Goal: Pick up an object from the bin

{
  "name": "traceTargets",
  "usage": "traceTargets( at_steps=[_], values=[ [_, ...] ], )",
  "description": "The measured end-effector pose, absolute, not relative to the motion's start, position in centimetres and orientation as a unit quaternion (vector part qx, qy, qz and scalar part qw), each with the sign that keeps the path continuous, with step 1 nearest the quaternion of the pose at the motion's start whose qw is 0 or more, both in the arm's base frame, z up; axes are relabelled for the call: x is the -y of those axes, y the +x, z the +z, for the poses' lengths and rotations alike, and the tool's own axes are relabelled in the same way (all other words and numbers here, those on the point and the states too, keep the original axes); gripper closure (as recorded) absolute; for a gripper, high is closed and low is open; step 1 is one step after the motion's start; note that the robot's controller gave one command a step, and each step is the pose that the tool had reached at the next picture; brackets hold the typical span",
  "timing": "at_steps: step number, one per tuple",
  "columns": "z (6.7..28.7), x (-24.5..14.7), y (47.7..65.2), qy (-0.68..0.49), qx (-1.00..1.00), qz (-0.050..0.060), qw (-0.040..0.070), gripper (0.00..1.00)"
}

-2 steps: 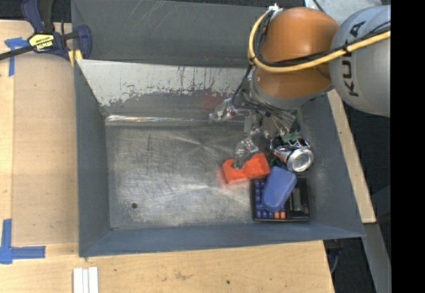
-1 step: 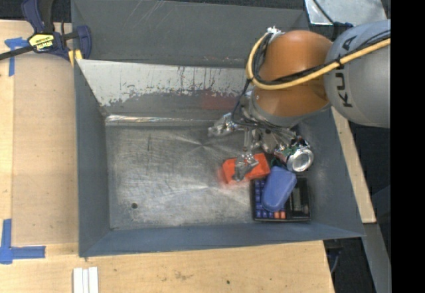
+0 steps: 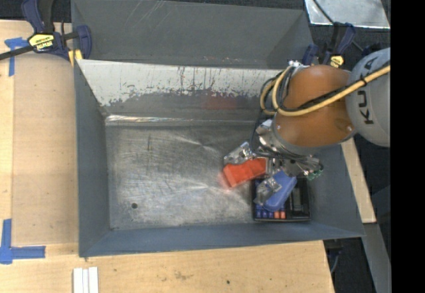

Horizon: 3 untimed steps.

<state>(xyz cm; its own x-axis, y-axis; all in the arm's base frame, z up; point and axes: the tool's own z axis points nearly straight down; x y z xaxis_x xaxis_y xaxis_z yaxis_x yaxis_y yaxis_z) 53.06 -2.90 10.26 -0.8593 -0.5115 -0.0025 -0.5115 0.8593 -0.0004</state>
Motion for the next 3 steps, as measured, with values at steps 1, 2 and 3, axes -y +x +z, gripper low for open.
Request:
traceTargets(
  at_steps=[1, 2, 3],
  values=[
    [9.5, 4.8, 52.6, -0.267, -0.964, 0.001, -0.003, 0.0],
    [8.4, 9.2, 53.1, -0.267, -0.964, 0.0, 0.012, 0.0],
    [8.3, 7.1, 51.8, -0.297, -0.954, -0.011, 0.028, 1.0]
  ],
)
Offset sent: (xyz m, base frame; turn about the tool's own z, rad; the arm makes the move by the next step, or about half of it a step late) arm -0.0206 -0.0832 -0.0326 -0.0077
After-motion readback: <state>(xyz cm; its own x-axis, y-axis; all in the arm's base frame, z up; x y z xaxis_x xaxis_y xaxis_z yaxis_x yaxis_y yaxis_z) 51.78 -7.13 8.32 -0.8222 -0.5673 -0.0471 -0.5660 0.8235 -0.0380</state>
